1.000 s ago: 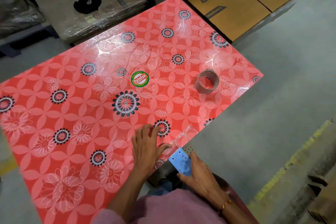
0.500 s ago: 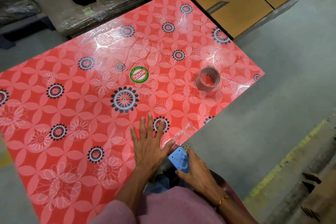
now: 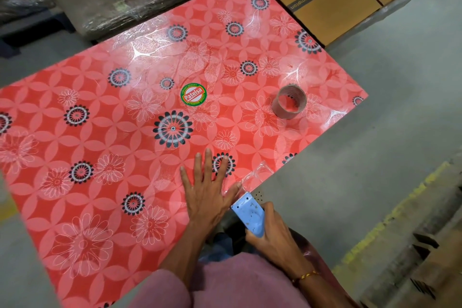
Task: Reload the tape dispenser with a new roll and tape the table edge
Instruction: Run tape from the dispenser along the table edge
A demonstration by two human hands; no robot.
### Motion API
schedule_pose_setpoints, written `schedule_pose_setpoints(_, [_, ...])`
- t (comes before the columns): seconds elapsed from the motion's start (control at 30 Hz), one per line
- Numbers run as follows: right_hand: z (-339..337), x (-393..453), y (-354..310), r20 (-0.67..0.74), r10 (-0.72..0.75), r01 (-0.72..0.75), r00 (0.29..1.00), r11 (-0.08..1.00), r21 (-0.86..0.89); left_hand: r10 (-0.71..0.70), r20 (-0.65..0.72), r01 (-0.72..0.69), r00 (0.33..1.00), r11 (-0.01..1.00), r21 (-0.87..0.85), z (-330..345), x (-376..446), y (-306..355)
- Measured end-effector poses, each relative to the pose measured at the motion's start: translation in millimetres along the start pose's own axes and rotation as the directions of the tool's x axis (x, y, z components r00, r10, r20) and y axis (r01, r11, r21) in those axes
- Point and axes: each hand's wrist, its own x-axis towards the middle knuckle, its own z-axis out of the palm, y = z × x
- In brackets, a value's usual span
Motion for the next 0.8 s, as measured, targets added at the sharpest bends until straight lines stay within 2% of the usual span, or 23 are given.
schedule_pose_setpoints(0.5, [2.7,-12.0,17.1,-0.037,0.001,0.000,0.999,1.000,0.002,0.023,-0.009,-0.023,1.000,1.000,-0.004,2.6,0.3,-2.0])
schedule_pose_setpoints(0.8, [3.6,-12.5,23.1,-0.026,-0.003,0.003,1.000,1.000,-0.003,0.014,0.041,-0.013,0.999,1.000,-0.017,2.0,3.1,-3.8])
